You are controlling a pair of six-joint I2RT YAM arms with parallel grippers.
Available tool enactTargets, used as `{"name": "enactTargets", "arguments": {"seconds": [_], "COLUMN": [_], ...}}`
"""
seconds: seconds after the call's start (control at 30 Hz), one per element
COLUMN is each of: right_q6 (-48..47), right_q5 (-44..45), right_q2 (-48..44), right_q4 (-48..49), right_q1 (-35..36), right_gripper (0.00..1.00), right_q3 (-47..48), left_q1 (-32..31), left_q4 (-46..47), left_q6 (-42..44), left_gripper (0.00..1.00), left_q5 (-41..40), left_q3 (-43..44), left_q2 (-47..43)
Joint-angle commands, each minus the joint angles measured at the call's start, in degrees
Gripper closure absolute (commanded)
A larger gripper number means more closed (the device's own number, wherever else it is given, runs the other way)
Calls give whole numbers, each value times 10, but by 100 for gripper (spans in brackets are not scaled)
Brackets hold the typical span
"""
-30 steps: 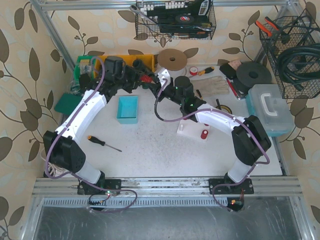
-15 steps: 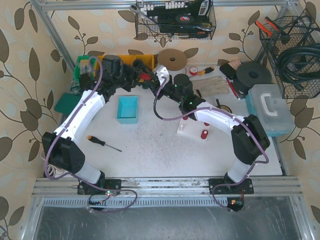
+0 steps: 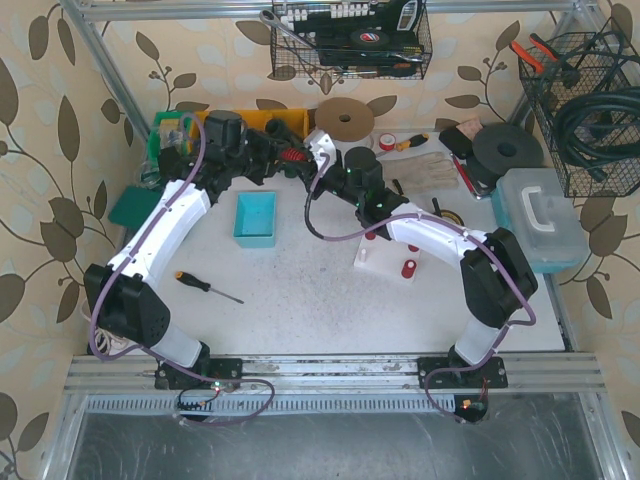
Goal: Install the large spring
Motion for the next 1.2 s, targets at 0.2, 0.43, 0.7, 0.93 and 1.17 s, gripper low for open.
{"name": "enactTargets", "arguments": {"seconds": [0.2, 0.43, 0.7, 0.93, 1.17], "right_q6": [-17, -15, 50, 95, 131], "right_q5": [0, 40, 108, 105, 98], "right_q2": [-12, -78, -137, -152, -112], "right_q4": [-17, -205, -623, -849, -956], "right_q1": [4, 3, -2, -2, -1], "right_gripper": [100, 100, 100, 100, 100], "right_q3": [7, -13, 55, 76, 92], "left_q1": [12, 36, 51, 51, 51], "left_q4": [1, -89, -180, -228, -226], "left_q6": [14, 144, 411, 611, 654], "left_gripper": [84, 31, 22, 19, 17], "left_q5": [25, -35, -98, -164, -174], "left_q3": [-3, 10, -7, -54, -107], "left_q2": [-39, -71, -78, -99, -126]}}
